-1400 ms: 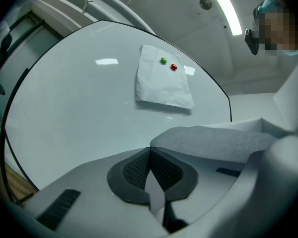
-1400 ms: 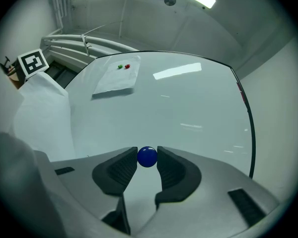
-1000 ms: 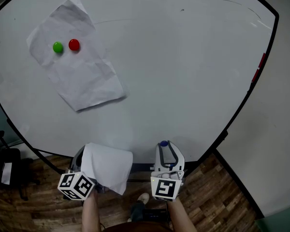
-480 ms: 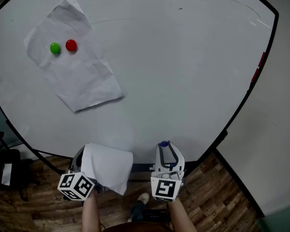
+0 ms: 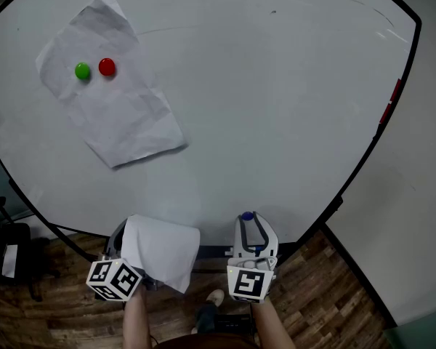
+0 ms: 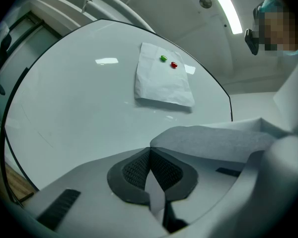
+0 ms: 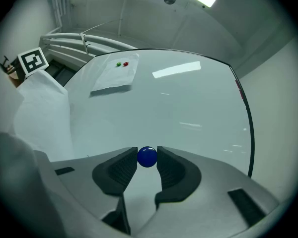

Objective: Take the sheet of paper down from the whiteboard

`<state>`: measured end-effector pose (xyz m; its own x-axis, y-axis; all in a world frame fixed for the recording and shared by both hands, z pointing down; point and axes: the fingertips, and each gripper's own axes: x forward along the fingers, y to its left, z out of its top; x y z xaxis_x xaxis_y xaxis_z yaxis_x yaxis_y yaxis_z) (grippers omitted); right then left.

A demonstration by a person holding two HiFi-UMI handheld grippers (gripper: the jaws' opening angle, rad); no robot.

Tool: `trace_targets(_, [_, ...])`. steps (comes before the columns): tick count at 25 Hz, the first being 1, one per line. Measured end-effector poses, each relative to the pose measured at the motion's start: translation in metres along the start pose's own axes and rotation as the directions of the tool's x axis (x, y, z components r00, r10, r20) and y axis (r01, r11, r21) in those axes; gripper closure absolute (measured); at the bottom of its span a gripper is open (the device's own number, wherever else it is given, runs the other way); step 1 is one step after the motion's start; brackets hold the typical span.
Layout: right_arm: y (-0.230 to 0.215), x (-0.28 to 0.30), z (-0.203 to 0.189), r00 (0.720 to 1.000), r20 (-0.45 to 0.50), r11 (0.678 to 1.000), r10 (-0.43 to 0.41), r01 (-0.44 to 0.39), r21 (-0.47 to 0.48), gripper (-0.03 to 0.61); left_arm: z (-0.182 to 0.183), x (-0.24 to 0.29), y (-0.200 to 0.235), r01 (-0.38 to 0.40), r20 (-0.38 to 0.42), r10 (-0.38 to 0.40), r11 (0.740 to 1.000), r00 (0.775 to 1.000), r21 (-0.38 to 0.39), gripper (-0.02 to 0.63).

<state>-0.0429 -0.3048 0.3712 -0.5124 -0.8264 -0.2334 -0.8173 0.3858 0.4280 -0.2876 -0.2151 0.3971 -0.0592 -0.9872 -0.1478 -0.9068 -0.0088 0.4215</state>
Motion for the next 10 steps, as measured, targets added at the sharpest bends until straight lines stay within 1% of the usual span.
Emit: trace_targets(10, [-0.0013, 0.0007, 0.0008, 1.000, 0.011, 1.000, 0.000, 0.001, -0.003, 0.443, -0.0007, 0.0014, -0.0014, 0.000, -0.004, 0.000, 1.000, 1.000, 0.002, 0.591])
